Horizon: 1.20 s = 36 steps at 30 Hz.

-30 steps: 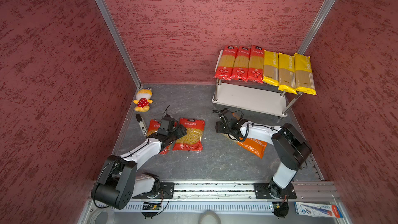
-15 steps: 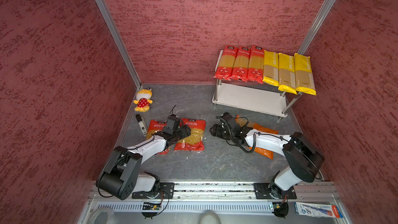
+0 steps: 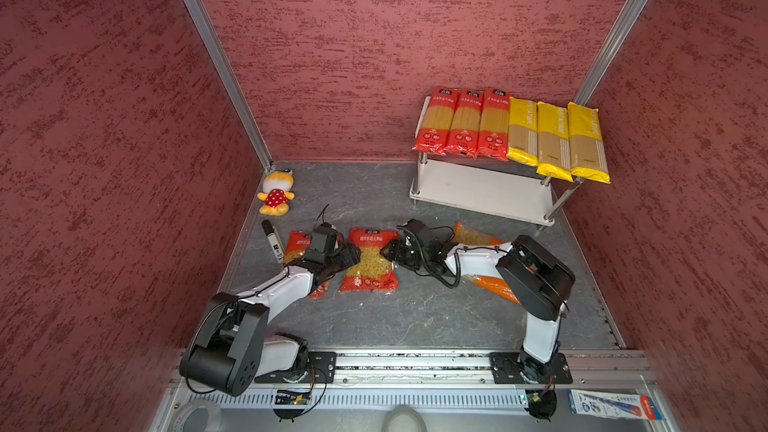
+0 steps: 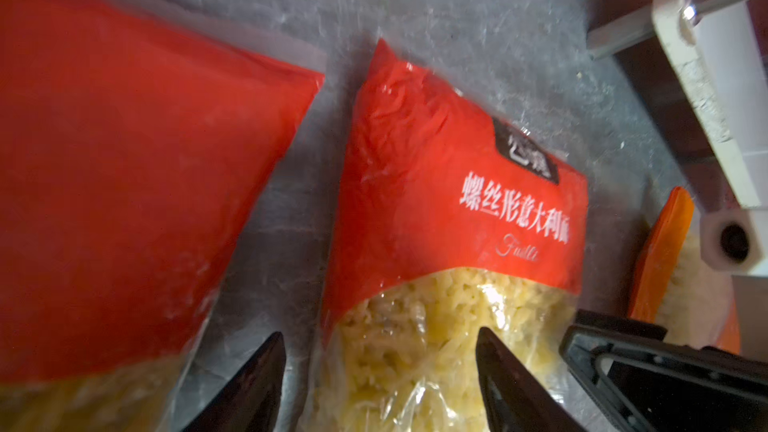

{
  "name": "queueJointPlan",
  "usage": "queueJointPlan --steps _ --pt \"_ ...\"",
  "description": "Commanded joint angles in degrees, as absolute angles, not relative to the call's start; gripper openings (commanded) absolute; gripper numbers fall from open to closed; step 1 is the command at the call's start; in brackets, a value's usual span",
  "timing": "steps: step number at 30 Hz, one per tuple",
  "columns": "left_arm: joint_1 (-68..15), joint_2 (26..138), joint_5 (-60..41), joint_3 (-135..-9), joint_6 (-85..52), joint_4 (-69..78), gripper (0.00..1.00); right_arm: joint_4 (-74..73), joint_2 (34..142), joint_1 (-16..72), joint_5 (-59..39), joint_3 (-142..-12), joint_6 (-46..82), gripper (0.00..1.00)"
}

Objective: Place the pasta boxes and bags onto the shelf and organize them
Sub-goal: 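Grasp the red fusilli bag with both grippers from either side, then carry the red fusilli bag with both grippers to the lower shelf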

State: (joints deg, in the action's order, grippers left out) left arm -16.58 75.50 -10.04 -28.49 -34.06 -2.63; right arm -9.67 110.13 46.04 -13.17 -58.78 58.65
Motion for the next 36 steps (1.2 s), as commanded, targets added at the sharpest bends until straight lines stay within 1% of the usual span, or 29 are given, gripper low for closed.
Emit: queueJointPlan --steps 1,3,7,9,12,15,21,27,29,36 --pt "-18.2 77.5 -13.8 -28.2 -35.2 1.5 0.69 -9.9 113.4 47.4 -16.3 -61.3 59.1 0.68" --pt "-19.7 78.1 -15.4 -28.4 -36.4 4.0 0.65 -11.4 113.3 47.4 -17.0 -61.2 58.5 0.61" --pt "-21.4 78.8 -17.7 -29.5 -37.4 5.9 0.54 -14.6 110.7 47.3 -17.6 -59.4 55.9 0.41" --pt "-21.9 78.4 -18.8 -30.1 -37.6 6.1 0.47 -14.9 108.4 46.9 -17.6 -58.1 54.3 0.29" --pt "-22.7 77.0 -19.5 -30.8 -37.7 6.0 0.39 -16.6 104.5 45.9 -18.0 -55.0 53.8 0.19" --pt "-24.4 75.7 -20.4 -31.7 -37.8 6.8 0.33 -18.5 100.8 44.9 -19.5 -51.9 53.7 0.11" --pt "-28.1 74.2 -21.9 -34.1 -36.8 10.3 0.21 -20.9 91.3 42.6 -20.5 -45.4 53.5 0.05" --pt "-30.7 76.1 -23.1 -37.8 -34.8 16.0 0.14 -19.1 81.8 39.0 -19.0 -40.7 51.4 0.02" --pt "-31.1 77.9 -23.6 -39.2 -34.5 18.8 0.12 -19.4 78.4 36.6 -18.5 -38.4 51.3 0.00" --pt "-33.6 88.1 -25.3 -48.2 -33.1 26.8 0.08 -26.4 70.5 28.3 -18.0 -31.0 49.5 0.00"
